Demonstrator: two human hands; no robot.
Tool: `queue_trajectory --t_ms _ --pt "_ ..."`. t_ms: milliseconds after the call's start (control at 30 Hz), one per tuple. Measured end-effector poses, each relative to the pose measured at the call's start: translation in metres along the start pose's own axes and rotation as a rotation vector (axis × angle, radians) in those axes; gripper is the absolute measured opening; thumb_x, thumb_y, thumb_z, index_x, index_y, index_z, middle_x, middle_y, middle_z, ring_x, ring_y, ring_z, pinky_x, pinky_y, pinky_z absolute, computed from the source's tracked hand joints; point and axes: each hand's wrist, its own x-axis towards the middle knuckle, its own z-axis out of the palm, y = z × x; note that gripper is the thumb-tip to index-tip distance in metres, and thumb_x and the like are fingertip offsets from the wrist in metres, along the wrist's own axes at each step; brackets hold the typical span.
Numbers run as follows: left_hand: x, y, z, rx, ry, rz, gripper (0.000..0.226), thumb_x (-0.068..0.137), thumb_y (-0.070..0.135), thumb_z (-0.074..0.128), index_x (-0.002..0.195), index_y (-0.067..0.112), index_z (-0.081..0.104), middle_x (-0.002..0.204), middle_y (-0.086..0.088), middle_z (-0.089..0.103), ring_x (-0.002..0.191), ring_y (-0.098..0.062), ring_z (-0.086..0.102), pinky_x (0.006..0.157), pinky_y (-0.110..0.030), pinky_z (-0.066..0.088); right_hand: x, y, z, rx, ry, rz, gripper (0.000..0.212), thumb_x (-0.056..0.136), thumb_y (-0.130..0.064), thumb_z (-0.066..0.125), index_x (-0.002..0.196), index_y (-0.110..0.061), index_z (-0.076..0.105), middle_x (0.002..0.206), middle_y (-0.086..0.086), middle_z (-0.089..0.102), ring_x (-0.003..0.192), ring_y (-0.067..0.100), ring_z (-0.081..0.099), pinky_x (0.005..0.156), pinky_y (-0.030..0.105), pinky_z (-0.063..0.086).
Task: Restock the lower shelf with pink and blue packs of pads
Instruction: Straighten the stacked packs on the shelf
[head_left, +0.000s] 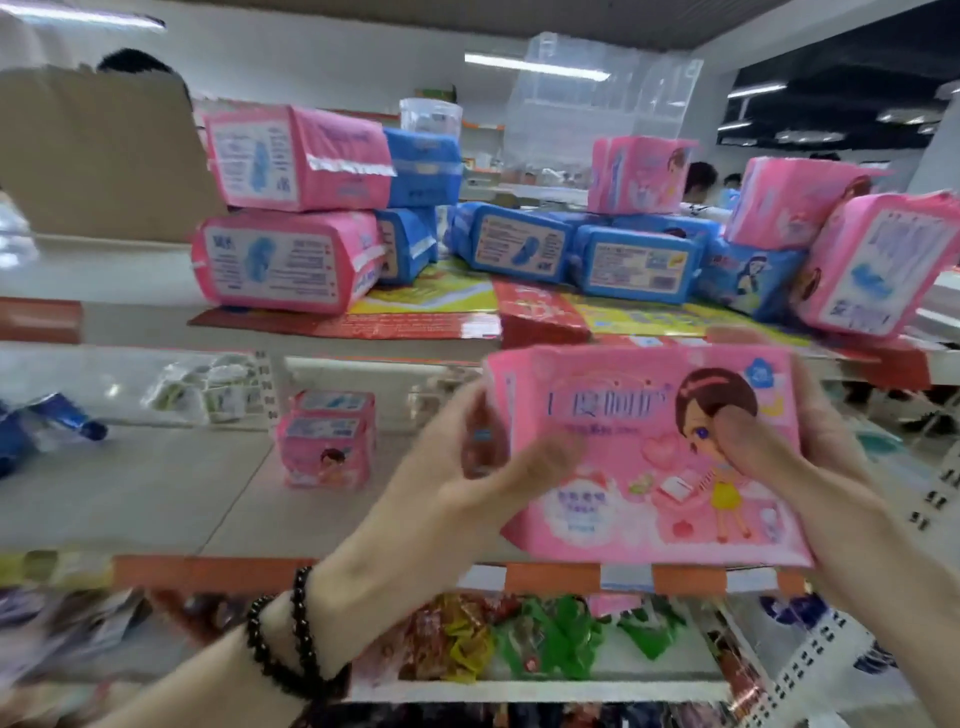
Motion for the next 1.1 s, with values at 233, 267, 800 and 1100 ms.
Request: queue_trajectory --t_ms 233,267,800,1100 --pt "-0.037 -0.036 0.032 0.120 0.164 -0.219 0.048 0.077 0.048 0.077 0.115 0.022 0.065 0.108 0.004 0.076 0.098 -0.014 0.074 0.087 -0.038 0.060 -0.031 0.050 -0.033 -0.010 -0.165 0.353 0.126 0.031 -0.078 0.085 0.141 -0.061 0.026 0.113 -0.011 0.073 0.103 0.025 0.072 0.087 0.052 0.058" --pt "-0.042 -0.040 0.034 0.118 0.197 -0.236 0.051 0.074 0.049 0.077 0.115 0.020 0.065 0.108 0.003 0.076 0.098 -0.016 0.074 0.087 -0.039 0.060 -0.035 0.059 -0.036 -0.003 -0.171 0.405 0.132 0.028 -0.080 0.085 0.143 -0.058 0.024 0.114 -0.010 0.074 0.105 0.025 0.072 0.091 0.057 0.055" --pt "-0.073 -0.109 -0.051 0.012 0.249 -0.448 0.088 0.064 0.069 0.081 0.136 0.030 0.050 0.124 0.005 0.071 0.115 -0.019 0.068 0.100 -0.042 0.053 -0.024 0.134 0.041 -0.086 -0.244 0.476 0.027 0.077 -0.047 0.065 0.096 -0.028 0.067 0.082 -0.020 0.075 0.083 -0.006 0.070 0.066 0.008 0.049" --pt "-0.065 -0.136 -0.176 0.170 0.205 -0.375 0.045 0.091 0.039 0.068 0.126 0.011 0.060 0.106 0.000 0.077 0.085 -0.015 0.075 0.071 -0.032 0.061 0.028 0.193 0.154 -0.083 -0.306 0.519 0.027 0.077 -0.043 0.056 0.098 -0.026 0.061 0.053 -0.021 0.062 0.082 -0.004 0.068 0.067 0.005 0.047"
